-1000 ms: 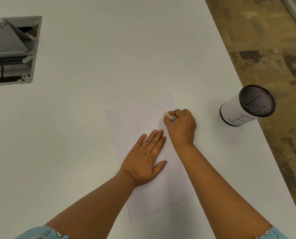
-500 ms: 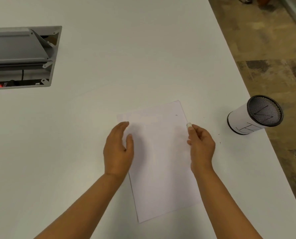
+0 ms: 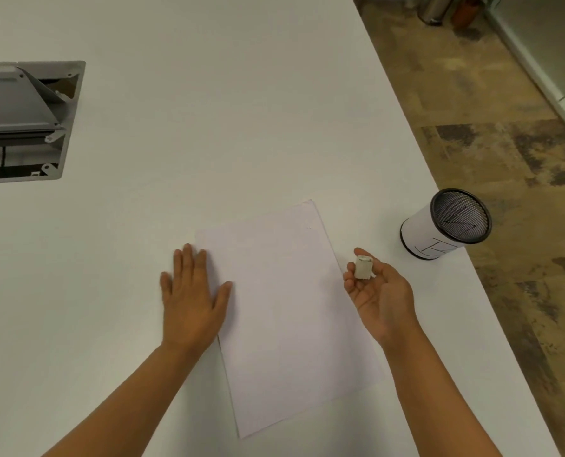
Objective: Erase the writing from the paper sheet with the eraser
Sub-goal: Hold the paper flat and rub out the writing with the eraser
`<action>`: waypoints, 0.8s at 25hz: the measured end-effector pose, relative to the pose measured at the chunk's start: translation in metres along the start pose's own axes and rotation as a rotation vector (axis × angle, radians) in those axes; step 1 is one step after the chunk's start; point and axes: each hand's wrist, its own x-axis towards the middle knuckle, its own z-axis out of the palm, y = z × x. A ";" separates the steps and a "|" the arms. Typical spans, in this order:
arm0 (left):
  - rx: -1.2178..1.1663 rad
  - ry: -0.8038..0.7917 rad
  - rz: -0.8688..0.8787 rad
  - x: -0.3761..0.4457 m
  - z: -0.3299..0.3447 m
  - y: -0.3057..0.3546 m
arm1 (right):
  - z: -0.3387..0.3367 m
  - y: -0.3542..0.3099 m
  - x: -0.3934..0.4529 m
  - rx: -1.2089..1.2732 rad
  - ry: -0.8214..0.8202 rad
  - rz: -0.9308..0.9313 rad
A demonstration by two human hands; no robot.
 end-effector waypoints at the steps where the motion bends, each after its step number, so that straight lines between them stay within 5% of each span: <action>1: -0.019 0.008 0.000 0.000 0.000 -0.003 | -0.001 0.001 0.001 -0.025 -0.008 -0.002; 12: 0.249 -0.018 0.172 0.000 0.009 -0.018 | -0.025 -0.027 0.013 -0.360 0.435 -0.064; 16: 0.286 -0.007 0.181 0.002 0.010 -0.020 | -0.018 -0.027 0.013 -0.434 0.407 -0.069; 20: 0.279 -0.001 0.170 0.002 0.011 -0.019 | 0.019 0.031 0.003 -0.659 0.244 -0.327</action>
